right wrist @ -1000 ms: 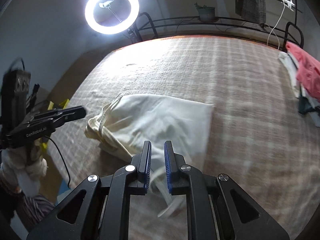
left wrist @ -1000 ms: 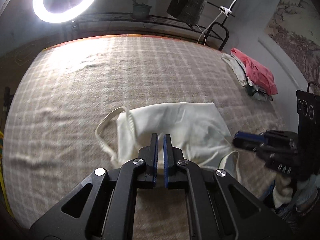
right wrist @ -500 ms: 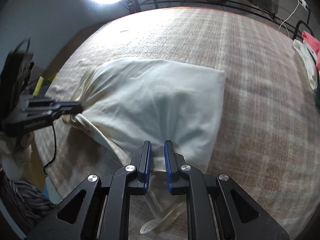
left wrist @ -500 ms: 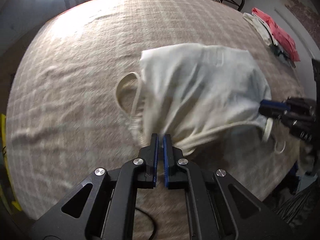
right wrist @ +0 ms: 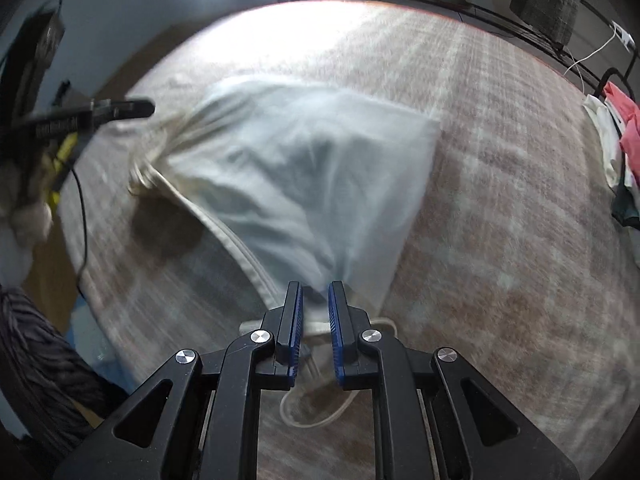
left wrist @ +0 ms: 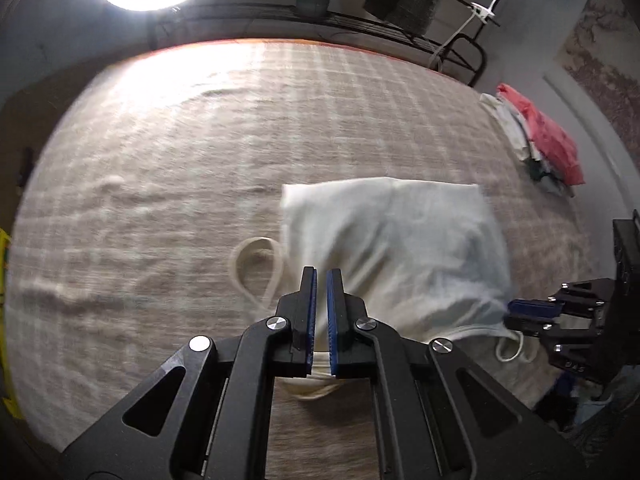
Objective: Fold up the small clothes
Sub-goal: 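Fold the straps over the folded camisole body with both tools, then release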
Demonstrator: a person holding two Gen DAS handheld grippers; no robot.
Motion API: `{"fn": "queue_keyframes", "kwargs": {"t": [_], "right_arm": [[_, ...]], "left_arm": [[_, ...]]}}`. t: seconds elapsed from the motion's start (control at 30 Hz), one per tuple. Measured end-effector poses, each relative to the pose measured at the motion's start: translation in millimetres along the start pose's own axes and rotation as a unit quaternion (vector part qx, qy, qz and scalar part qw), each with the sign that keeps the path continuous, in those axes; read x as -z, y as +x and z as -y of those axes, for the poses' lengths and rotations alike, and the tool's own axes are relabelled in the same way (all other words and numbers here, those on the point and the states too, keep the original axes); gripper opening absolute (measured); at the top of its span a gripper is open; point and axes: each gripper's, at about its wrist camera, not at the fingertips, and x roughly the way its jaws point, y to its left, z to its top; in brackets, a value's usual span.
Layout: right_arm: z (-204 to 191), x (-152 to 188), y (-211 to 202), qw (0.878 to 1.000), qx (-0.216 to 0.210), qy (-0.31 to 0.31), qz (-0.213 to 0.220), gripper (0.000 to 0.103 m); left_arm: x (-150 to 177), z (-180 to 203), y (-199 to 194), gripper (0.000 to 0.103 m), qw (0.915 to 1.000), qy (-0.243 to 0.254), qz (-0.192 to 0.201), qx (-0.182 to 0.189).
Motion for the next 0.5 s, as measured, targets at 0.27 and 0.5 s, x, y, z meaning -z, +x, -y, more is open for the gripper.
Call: {"fn": "queue_keyframes", "kwargs": {"t": [0.27, 0.5], "right_arm": [[32.0, -3.1, -27.7, 0.995, -0.013, 0.080, 0.060, 0.012], [56.6, -26.4, -38.8, 0.980, -0.053, 0.141, 0.127, 0.012]], "left_arm": [[29.4, 41.9, 35.0, 0.002, 0.9958, 0.075, -0.049, -0.017], [4.0, 37.6, 7.0, 0.003, 0.9997, 0.021, 0.007, 0.011]]}}
